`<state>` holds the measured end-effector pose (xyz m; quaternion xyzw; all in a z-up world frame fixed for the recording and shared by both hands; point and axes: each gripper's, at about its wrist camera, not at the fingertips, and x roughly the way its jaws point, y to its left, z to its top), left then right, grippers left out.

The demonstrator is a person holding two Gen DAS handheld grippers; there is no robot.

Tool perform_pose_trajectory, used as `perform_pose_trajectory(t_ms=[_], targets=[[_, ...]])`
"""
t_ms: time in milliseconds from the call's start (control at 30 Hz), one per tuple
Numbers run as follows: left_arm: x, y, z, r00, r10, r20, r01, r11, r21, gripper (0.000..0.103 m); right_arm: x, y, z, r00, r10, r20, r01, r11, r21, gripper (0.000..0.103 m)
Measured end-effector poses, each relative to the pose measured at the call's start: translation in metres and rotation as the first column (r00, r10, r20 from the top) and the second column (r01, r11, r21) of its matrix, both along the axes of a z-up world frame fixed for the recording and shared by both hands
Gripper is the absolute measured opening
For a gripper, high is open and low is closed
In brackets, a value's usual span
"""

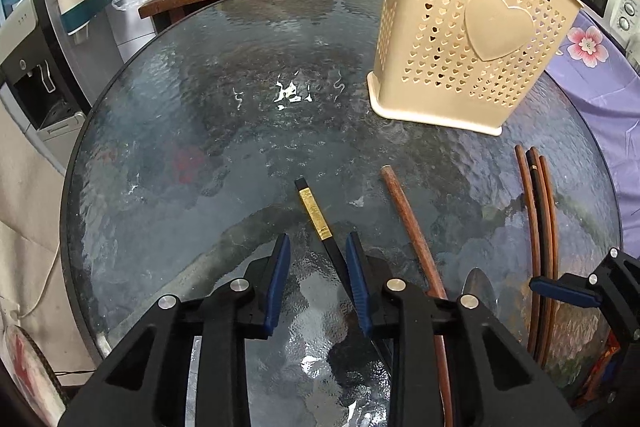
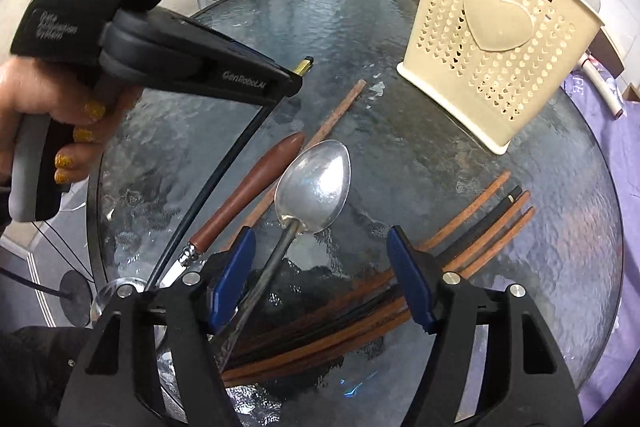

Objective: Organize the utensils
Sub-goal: 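Grasp the black gold-tipped chopstick with the left tool while the right tool grasps a steel spoon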

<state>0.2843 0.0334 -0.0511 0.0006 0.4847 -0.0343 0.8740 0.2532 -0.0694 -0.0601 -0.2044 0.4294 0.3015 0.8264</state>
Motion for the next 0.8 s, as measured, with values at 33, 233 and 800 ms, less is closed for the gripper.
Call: perform_pose_trajectory(t_ms=[33, 233, 800], targets=[[0.000, 0.000, 0.000, 1.000, -0.001, 0.000, 0.001, 1.000, 0.001, 0.028, 0.002, 0.001, 0.000, 1.000, -0.001, -0.010, 0.001, 1.000, 0.006, 0.067], [-0.001, -0.001, 0.000, 1.000, -0.002, -0.001, 0.002, 1.000, 0.001, 0.028, 0.023, 0.003, -0.002, 0.997, -0.018, -0.072, 0.021, 0.999, 0.044, 0.065], [0.012, 0.002, 0.002, 0.999, 0.024, -0.026, -0.025, 0.999, -0.035, 0.018, 0.044, 0.026, 0.004, 0.994, -0.049, -0.102, 0.053, 0.998, 0.031, 0.045]])
